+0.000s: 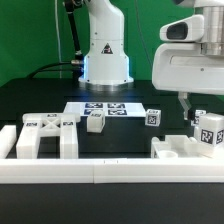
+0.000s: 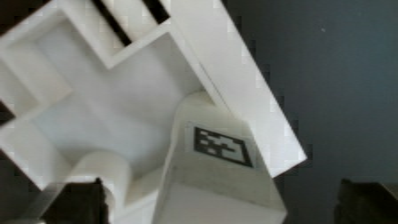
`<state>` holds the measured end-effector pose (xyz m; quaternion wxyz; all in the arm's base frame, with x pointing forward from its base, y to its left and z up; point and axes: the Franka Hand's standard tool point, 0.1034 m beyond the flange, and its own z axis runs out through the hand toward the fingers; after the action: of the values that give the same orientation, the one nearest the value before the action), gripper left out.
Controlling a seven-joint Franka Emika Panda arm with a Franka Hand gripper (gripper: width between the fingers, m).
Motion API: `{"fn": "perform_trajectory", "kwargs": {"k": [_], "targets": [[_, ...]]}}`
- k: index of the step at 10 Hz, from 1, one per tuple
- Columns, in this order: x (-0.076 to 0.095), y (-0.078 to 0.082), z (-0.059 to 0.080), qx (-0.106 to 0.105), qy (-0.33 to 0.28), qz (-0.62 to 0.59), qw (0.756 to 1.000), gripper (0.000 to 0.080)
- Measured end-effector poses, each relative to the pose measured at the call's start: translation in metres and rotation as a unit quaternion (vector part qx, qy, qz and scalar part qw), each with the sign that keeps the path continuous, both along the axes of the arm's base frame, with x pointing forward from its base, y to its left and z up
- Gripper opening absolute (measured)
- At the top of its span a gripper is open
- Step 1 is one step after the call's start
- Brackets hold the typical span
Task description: Assemble chair
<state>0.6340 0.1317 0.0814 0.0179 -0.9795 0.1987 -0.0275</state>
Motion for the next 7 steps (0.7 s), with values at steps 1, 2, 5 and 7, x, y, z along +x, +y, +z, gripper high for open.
{"fn": "perform_trajectory", "kwargs": {"k": [1, 2, 5, 7], "targets": [[-0.0002, 0.0011, 0.0001, -0.003, -0.001, 0.055, 0.998, 0.0646], [-0.0008, 0.0035, 0.0000, -0.008, -0.003, 0.106, 0.994, 0.0648], [-0.0011, 0.0049, 0.0000, -0.015, -0.005, 0.218, 0.976, 0.0648], [-0.0003, 0.0008, -0.0002, -0.022, -0.007, 0.319, 0.947, 0.0648]]}}
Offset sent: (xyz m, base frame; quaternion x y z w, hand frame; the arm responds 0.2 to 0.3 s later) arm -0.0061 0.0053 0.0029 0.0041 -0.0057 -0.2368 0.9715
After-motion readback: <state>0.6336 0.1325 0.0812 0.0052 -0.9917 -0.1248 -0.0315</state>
